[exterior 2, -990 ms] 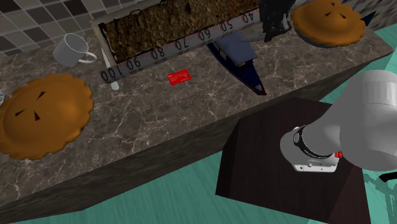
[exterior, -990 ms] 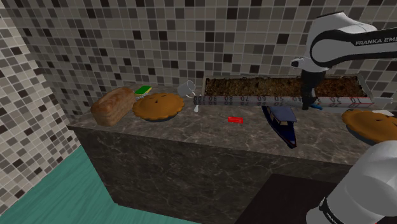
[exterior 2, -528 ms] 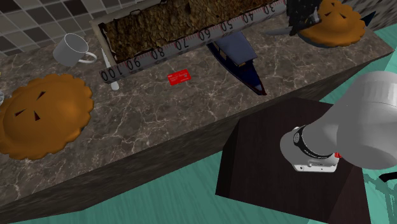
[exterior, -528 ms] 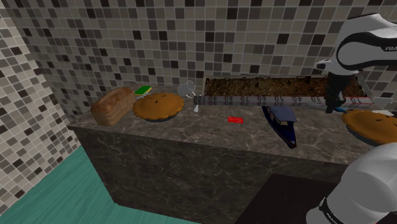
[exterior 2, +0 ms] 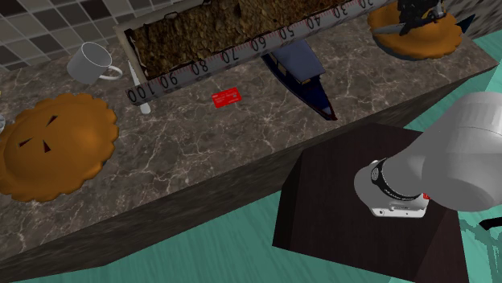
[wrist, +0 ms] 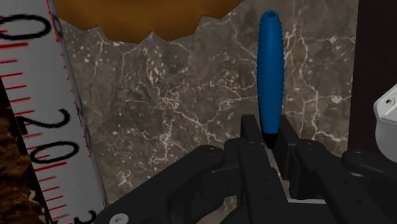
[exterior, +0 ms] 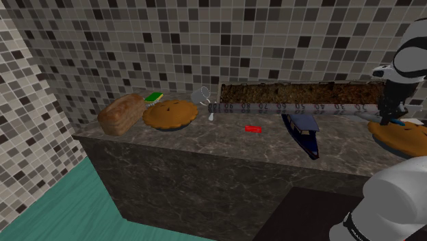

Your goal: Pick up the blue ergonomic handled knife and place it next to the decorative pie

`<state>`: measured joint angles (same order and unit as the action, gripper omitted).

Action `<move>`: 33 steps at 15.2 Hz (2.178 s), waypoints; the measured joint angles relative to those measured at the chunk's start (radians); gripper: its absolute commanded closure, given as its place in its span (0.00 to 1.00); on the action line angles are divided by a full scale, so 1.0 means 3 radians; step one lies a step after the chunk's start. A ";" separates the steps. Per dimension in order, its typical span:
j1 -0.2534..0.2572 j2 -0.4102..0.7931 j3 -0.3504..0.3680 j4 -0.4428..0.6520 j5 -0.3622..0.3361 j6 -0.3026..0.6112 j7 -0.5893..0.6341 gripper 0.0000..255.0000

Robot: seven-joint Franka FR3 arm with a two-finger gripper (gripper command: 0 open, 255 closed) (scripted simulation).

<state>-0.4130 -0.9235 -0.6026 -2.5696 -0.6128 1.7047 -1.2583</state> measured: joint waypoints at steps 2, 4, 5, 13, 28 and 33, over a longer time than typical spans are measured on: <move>-0.0026 -0.0003 -0.0065 -0.0042 -0.0058 0.0054 -0.0033 1.00; -0.0045 -0.0011 -0.0105 -0.0110 -0.0099 0.0115 -0.0029 1.00; -0.0050 -0.0008 -0.0127 -0.0148 -0.0120 0.0156 -0.0020 1.00; -0.0088 0.0057 -0.0324 -0.0437 -0.0304 0.0506 0.0059 1.00; -0.0087 0.0447 -0.0824 -0.0830 -0.0732 0.1293 0.0221 1.00; -0.0074 0.0524 -0.0897 -0.0866 -0.0790 0.1409 0.0248 1.00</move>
<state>-0.4352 -0.7662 -0.8717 -2.8294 -0.8497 2.1273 -1.1838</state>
